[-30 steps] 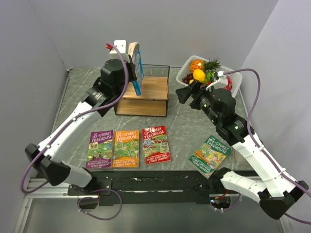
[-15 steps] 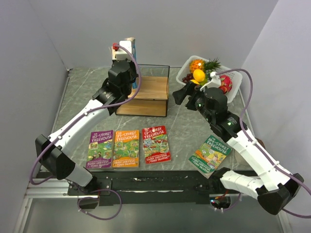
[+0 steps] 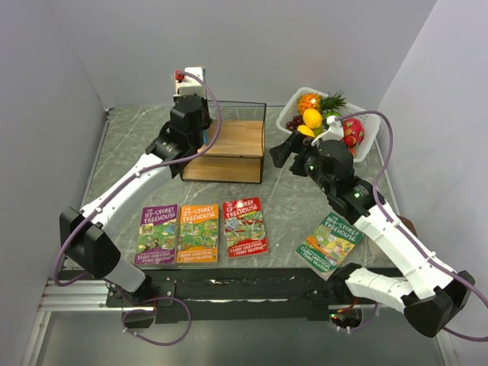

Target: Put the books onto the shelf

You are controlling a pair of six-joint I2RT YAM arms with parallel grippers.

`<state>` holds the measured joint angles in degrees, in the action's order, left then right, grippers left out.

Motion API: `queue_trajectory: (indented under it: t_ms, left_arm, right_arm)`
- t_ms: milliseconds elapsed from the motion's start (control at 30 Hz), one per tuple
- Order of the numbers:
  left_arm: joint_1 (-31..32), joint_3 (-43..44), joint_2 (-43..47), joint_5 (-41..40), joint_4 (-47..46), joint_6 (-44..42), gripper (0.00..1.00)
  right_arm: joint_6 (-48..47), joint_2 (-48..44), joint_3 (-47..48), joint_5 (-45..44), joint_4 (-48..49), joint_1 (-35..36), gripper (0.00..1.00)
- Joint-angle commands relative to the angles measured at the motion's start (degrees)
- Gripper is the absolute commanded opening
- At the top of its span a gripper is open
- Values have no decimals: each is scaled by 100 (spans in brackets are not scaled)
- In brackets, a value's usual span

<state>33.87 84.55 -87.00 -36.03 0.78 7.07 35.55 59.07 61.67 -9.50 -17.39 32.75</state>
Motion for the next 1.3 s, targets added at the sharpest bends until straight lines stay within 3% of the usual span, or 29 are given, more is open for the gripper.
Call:
queue_trajectory:
  t_ms: [0, 133, 300, 533, 833, 1267]
  left_arm:
    - [-56, 52, 96, 79, -324, 119, 7]
    - [-64, -53, 122, 70, -341, 119, 25]
    - [-73, -88, 148, 52, -315, 119, 35]
    - [-82, -79, 262, 44, -253, 119, 63]
    - [-73, 175, 535, 9, -95, 40, 73]
    - [23, 633, 1114, 500, 143, 198, 76]
  right_arm:
    - [40, -9, -67, 9, 218, 12, 99]
    - [40, -9, -102, 36, 236, 21, 99]
    - [48, 17, -129, 36, 245, 12, 99]
    - [57, 61, -146, 62, 253, 12, 99]
    - [66, 87, -138, 97, 271, 21, 99]
    - [22, 210, -32, 80, 262, 21, 99]
